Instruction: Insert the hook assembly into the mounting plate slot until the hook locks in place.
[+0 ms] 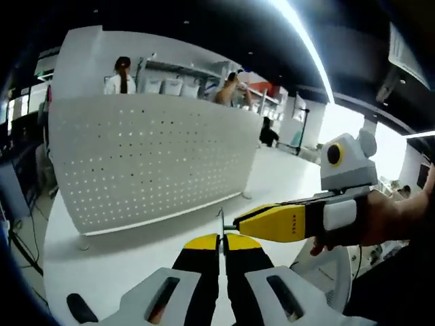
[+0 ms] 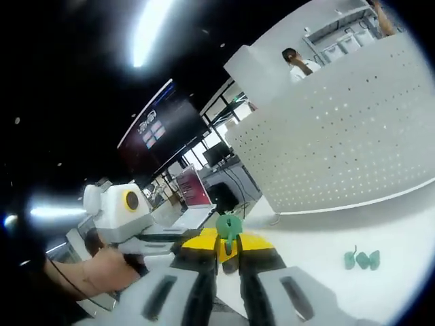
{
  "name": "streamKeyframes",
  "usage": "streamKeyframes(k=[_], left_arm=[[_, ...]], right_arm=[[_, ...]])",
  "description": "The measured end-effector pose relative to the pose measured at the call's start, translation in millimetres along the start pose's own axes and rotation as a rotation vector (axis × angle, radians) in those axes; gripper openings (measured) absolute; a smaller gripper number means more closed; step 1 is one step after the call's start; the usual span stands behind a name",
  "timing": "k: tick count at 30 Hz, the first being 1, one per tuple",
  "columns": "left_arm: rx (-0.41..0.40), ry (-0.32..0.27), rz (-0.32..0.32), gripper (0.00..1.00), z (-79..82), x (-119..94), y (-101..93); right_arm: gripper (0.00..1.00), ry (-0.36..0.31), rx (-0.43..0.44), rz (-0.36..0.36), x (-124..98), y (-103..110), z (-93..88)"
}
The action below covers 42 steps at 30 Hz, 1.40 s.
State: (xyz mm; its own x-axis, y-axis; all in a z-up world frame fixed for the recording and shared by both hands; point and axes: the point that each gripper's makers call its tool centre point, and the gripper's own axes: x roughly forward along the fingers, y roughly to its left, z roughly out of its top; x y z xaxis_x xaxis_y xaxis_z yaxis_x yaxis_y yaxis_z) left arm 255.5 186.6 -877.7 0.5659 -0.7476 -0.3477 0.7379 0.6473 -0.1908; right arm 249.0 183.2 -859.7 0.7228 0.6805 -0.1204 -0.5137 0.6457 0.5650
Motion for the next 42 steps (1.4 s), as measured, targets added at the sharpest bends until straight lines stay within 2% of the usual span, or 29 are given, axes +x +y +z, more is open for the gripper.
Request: streamKeyframes(k=[6, 9, 12, 15, 21, 24, 31, 32, 35, 38, 42], left_arm=[[0.026, -0.014, 0.002, 0.01, 3.3, 1, -2.4], [0.102, 0.004, 0.046, 0.01, 4.0, 1, 0.5], [0.092, -0.012, 0.056, 0.01, 5.6, 0, 1.1], [0.066, -0.016, 0.057, 0.01, 4.7, -1, 4.1], [0.039, -0.023, 0.059, 0.02, 4.4, -3, 8.3], [0.045, -0.012, 0.053, 0.03, 2.5, -2, 10.0], [0.079, -0.034, 0.034, 0.05, 2.7, -5, 11.2], [0.083, -0.031, 0.025, 0.08, 1.9, -5, 10.5], [0.086, -0.011, 0.05, 0.31, -5.3, -4, 16.0], [0.074, -0.003, 0.023, 0.27, -10.5, -6, 12.4], [0.049, 0.0, 0.013, 0.42, -13.4, -7, 11.9]], right_arm=[[0.02, -0.003, -0.011, 0.0, -1, -1, 2.6], [0.02, -0.008, 0.035, -0.003, 0, -3, 0.8], [0.02, -0.022, 0.085, 0.008, 0, -2, 2.1], [0.01, -0.01, 0.056, 0.005, 3, -1, 1.9], [0.01, -0.002, 0.052, 0.01, 7, 0, 1.2], [0.0, 0.011, 0.017, 0.007, 10, 1, -0.6], [0.0, 0.024, -0.034, 0.005, 12, 4, -1.0], [0.0, 0.023, -0.04, 0.002, 12, 3, -0.9], [0.0, 0.022, -0.049, -0.003, 13, 1, 0.0], [0.0, 0.03, -0.067, -0.01, 13, -2, 0.4], [0.0, 0.034, -0.109, -0.026, 12, -6, 3.9]])
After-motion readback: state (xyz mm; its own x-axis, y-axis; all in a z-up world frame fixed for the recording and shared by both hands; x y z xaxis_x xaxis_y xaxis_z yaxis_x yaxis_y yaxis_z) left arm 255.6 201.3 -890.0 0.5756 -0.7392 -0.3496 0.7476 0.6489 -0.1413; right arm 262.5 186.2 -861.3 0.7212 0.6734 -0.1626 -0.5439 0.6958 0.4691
